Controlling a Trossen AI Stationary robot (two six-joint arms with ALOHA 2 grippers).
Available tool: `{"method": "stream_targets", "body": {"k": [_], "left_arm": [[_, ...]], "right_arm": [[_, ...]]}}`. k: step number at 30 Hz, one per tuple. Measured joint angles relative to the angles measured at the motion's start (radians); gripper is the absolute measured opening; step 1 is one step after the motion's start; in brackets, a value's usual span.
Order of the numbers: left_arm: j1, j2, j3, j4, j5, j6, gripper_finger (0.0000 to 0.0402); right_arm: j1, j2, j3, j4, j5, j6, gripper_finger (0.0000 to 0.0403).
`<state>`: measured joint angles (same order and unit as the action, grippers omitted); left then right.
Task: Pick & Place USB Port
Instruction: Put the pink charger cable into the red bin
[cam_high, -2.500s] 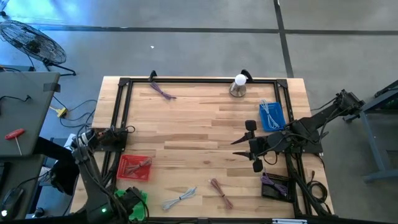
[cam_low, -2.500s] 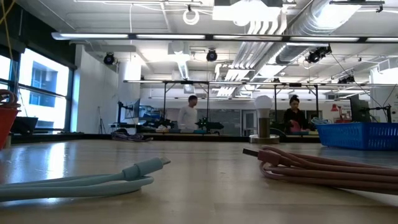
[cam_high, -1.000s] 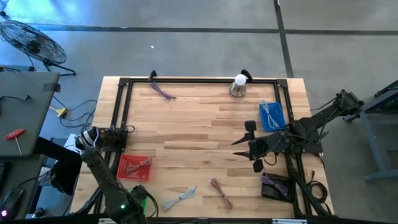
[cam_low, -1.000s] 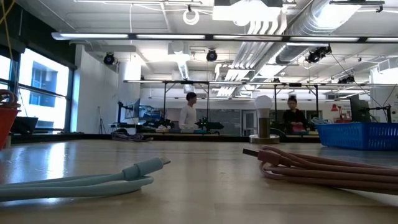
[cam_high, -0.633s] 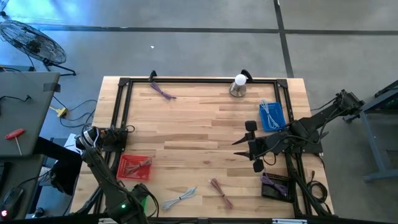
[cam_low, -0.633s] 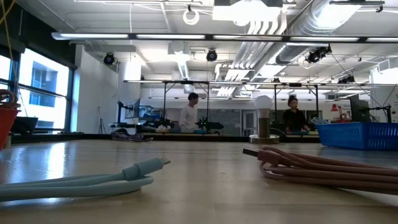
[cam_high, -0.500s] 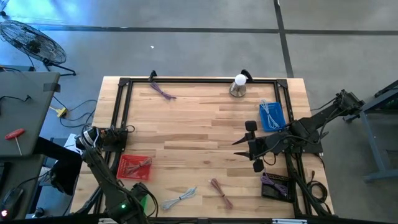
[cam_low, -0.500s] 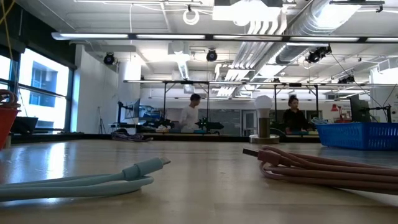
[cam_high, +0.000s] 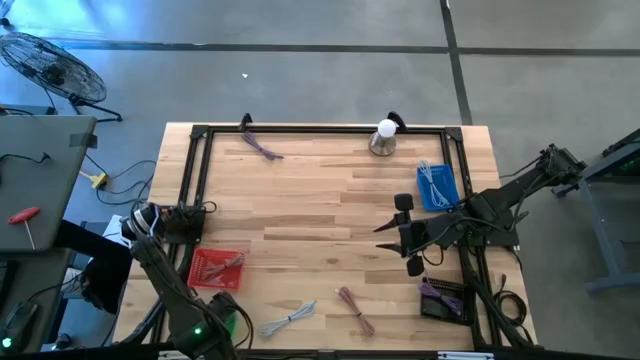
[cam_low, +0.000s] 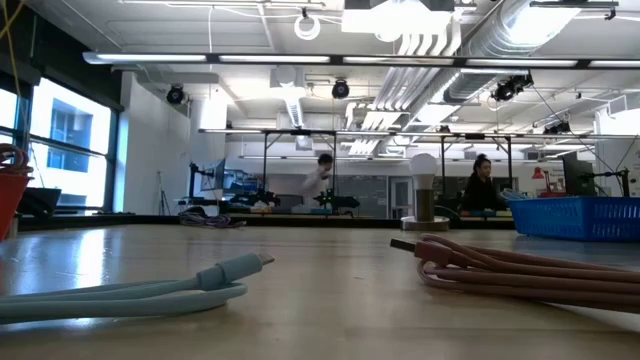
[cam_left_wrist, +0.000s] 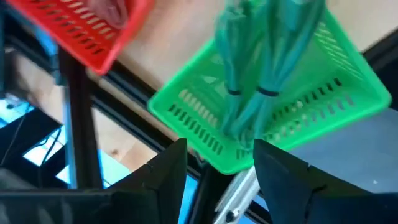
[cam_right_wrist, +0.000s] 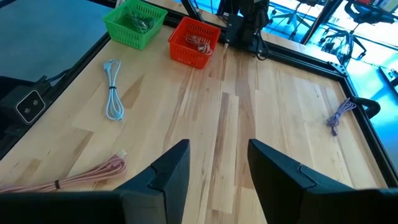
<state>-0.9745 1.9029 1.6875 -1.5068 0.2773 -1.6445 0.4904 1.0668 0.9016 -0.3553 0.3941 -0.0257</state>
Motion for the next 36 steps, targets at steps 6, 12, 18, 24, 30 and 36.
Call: {"method": "stream_targets", "body": {"k": [6,12,18,24,30,36], "left_arm": [[0.000,-0.064,0.001,-0.021,-0.185,-0.083,0.0177],[-0.001,-0.145,0.001,0.022,-0.666,-0.082,0.0177],[0.000,-0.172,0.001,0.098,-1.129,0.039,0.0177],[0.000,-0.172,0.001,0.185,-1.237,0.240,0.0177],[0.000,-0.172,0.001,0.253,-1.291,0.408,0.0177],[0.000,-0.172,0.001,0.315,-1.294,0.497,0.0177]], "right_arm": [[0.000,0.000,0.000,0.001,-0.114,-0.007,0.0154],[0.001,0.051,0.000,-0.008,-0.234,0.020,0.0153],[-0.031,0.176,0.000,-0.025,-0.268,0.169,0.0153],[-0.034,0.204,0.002,-0.021,-0.334,0.228,0.0153],[-0.030,0.204,0.078,-0.027,-0.297,0.208,0.0153],[0.007,0.232,0.121,-0.030,-0.278,0.284,0.0153]]}}
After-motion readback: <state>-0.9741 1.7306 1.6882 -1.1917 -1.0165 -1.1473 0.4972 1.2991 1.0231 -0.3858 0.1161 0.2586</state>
